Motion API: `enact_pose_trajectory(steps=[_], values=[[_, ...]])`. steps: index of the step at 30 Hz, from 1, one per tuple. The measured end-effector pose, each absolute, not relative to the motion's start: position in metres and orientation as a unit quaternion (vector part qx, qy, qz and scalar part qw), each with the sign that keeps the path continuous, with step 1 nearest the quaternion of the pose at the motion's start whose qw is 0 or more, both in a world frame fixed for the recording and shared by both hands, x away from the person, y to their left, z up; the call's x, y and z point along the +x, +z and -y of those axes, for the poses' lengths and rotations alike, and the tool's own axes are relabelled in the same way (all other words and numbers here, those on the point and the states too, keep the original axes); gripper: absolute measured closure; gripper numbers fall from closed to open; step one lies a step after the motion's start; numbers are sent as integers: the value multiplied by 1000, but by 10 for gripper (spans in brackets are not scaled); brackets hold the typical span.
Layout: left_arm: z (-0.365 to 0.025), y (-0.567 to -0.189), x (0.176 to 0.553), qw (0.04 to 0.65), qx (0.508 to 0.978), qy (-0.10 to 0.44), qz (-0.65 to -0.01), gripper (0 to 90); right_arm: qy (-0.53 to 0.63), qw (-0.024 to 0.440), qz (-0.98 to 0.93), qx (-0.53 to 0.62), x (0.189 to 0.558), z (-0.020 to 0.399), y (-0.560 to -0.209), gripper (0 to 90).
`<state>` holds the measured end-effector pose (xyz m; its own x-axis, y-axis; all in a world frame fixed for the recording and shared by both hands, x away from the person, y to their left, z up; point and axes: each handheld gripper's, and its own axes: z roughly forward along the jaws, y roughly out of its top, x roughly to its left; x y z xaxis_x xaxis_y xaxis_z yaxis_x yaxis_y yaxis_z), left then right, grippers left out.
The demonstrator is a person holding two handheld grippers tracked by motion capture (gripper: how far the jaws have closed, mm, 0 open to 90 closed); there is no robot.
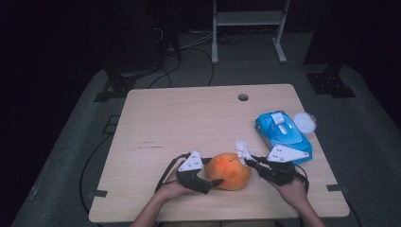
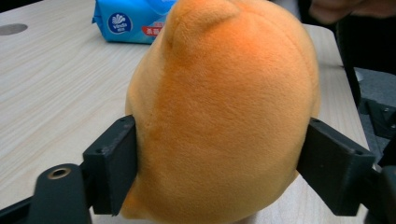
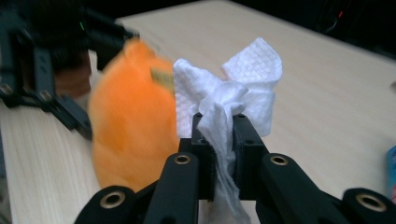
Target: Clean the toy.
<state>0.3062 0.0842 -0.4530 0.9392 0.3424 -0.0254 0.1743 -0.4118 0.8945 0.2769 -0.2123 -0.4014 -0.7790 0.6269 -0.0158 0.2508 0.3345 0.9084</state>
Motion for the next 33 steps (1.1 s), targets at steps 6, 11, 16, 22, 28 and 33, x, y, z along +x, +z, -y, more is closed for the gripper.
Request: enact_pose_trajectory(steps=[6, 11, 16, 22, 28, 33], values=[[-80, -451, 308, 524, 830, 72, -175, 194, 523, 192, -800, 223, 257, 189, -381, 808], [-75, -450, 303, 522, 835, 79, -156, 174, 489, 198, -825, 204, 259, 168, -391, 806], [-78, -451, 306, 532, 829, 62, -162, 144, 479, 194, -825, 229, 268, 185, -403, 806], [-77, -449, 300, 534, 833, 53, -133, 169, 479, 199, -816, 254, 272, 199, -404, 806], [-73, -459, 312, 522, 833, 35, -183, 35, 482, 187, -821, 242, 272, 198, -405, 806], [-69, -457, 309, 527, 831, 26, -176, 180, 491, 178, -816, 246, 272, 199, -405, 804]])
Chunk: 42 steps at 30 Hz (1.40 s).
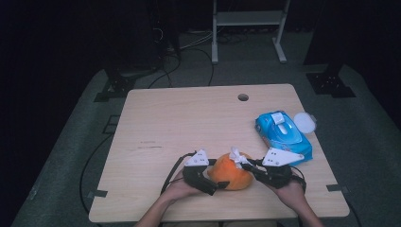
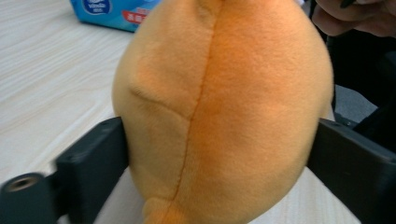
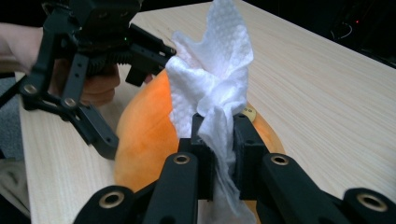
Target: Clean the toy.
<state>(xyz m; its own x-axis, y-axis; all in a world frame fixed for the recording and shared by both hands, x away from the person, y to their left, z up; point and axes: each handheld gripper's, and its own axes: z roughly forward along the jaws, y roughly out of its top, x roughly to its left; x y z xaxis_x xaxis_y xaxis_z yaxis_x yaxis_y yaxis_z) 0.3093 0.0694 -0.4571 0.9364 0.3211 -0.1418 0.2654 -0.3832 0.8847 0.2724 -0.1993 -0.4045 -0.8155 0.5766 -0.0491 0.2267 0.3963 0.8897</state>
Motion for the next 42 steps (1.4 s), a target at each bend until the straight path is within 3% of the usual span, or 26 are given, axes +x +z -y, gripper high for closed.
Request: enact_pose_trajectory(steps=[2, 5, 11, 19, 23, 28, 32, 37, 42], values=[[-70, -447, 307, 525, 832, 33, -176, 250, 498, 181, -812, 246, 271, 199, -402, 804], [-77, -425, 301, 542, 823, 51, -163, 282, 510, 193, -802, 244, 268, 200, -393, 805], [-87, -420, 300, 520, 834, 70, -167, 293, 524, 163, -793, 264, 275, 199, -402, 805], [-79, -424, 303, 523, 827, 69, -193, 289, 515, 180, -810, 217, 259, 173, -394, 809], [-79, -426, 302, 530, 824, 80, -186, 220, 494, 210, -821, 196, 255, 162, -392, 810], [-78, -436, 308, 532, 824, 69, -181, 114, 498, 219, -805, 238, 267, 184, -397, 809], [-66, -443, 304, 523, 827, 103, -179, 111, 500, 209, -802, 252, 273, 193, -401, 808], [-70, -437, 302, 539, 812, 112, -192, 303, 503, 212, -800, 248, 271, 192, -399, 807], [-77, -424, 301, 541, 812, 107, -191, 320, 511, 216, -801, 224, 260, 177, -392, 807]])
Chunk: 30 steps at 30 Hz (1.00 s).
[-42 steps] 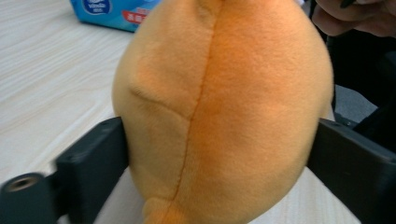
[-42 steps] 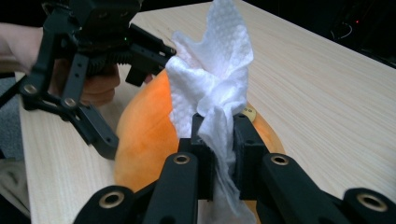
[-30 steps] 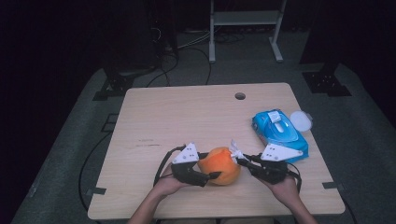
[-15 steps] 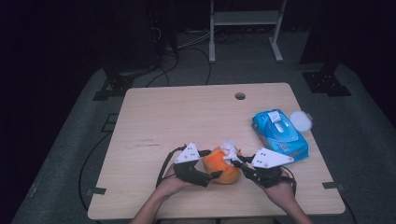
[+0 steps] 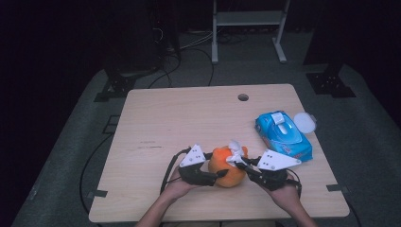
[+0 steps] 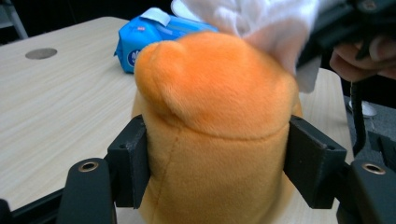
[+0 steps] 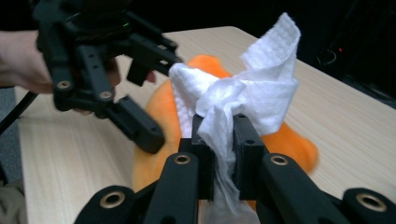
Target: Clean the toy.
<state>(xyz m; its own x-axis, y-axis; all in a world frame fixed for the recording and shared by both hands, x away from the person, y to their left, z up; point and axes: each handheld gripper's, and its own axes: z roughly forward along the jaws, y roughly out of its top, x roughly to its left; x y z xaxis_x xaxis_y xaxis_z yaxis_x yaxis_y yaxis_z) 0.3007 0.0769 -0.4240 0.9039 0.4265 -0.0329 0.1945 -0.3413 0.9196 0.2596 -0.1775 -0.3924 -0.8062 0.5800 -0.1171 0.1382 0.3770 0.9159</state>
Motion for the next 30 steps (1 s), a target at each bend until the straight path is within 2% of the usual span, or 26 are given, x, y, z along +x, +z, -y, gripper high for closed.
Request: enact_pose_trajectory(steps=[4, 11, 12, 14, 16, 17, 20, 22, 24, 30], values=[[-84, -432, 306, 537, 811, 99, -210, 336, 520, 182, -807, 213, 261, 168, -398, 807], [-86, -435, 308, 541, 808, 87, -216, 315, 505, 195, -800, 259, 276, 193, -405, 809], [-85, -436, 309, 544, 807, 81, -216, 286, 505, 188, -800, 265, 277, 196, -407, 808], [-83, -437, 312, 544, 805, 69, -227, 170, 502, 188, -802, 262, 275, 195, -408, 809], [-81, -442, 318, 539, 802, 34, -254, 73, 504, 186, -805, 251, 272, 189, -407, 809], [-81, -444, 319, 543, 800, 27, -253, 67, 506, 184, -807, 245, 269, 185, -406, 809], [-82, -442, 315, 552, 798, 48, -235, 221, 503, 192, -814, 220, 262, 172, -403, 809], [-81, -437, 310, 559, 795, 77, -223, 284, 510, 194, -809, 218, 261, 171, -398, 810], [-80, -431, 304, 564, 790, 125, -208, 302, 514, 207, -803, 218, 261, 174, -393, 810], [-73, -440, 294, 519, 824, 171, -153, 295, 486, 231, -803, 256, 274, 188, -397, 813]])
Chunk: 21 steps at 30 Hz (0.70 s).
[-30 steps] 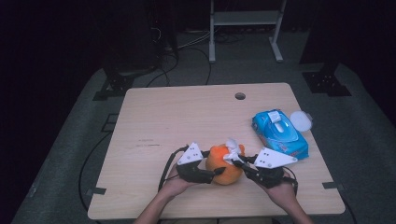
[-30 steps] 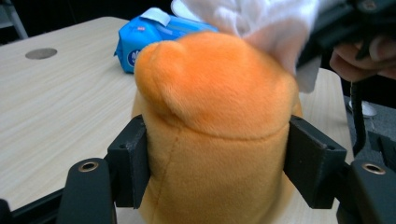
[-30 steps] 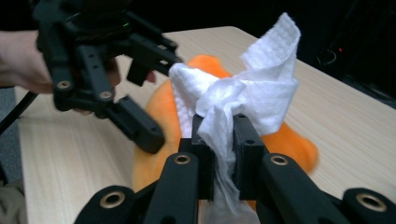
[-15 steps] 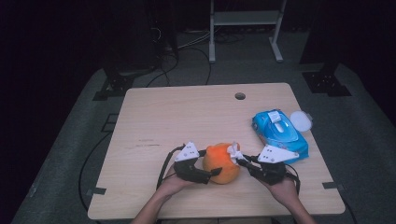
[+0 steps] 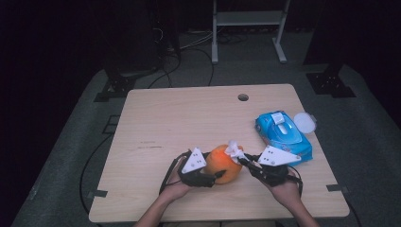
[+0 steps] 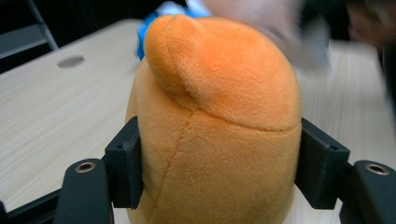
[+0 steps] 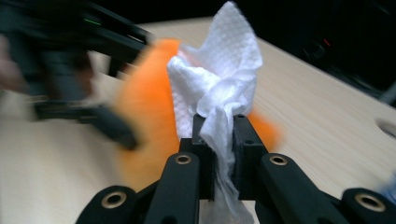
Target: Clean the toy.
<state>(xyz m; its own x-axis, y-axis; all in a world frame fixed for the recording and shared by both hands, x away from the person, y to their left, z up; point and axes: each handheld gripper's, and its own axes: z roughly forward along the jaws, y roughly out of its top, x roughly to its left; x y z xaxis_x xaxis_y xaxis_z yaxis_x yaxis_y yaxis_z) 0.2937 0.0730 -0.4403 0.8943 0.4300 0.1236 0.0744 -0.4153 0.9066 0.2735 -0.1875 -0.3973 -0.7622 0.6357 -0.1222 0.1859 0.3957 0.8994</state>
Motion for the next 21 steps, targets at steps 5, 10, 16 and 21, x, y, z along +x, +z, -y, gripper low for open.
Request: enact_pose_trajectory(steps=[5, 10, 16, 21], values=[[-67, -443, 289, 509, 833, 175, -127, 280, 480, 222, -812, 248, 269, 188, -401, 813], [-65, -445, 280, 493, 845, 187, -88, 268, 500, 199, -817, 207, 257, 171, -394, 812], [-75, -440, 294, 546, 819, 97, -147, 176, 496, 202, -816, 220, 264, 180, -398, 813], [-70, -442, 292, 538, 822, 113, -149, 283, 493, 202, -813, 236, 266, 188, -399, 814]])
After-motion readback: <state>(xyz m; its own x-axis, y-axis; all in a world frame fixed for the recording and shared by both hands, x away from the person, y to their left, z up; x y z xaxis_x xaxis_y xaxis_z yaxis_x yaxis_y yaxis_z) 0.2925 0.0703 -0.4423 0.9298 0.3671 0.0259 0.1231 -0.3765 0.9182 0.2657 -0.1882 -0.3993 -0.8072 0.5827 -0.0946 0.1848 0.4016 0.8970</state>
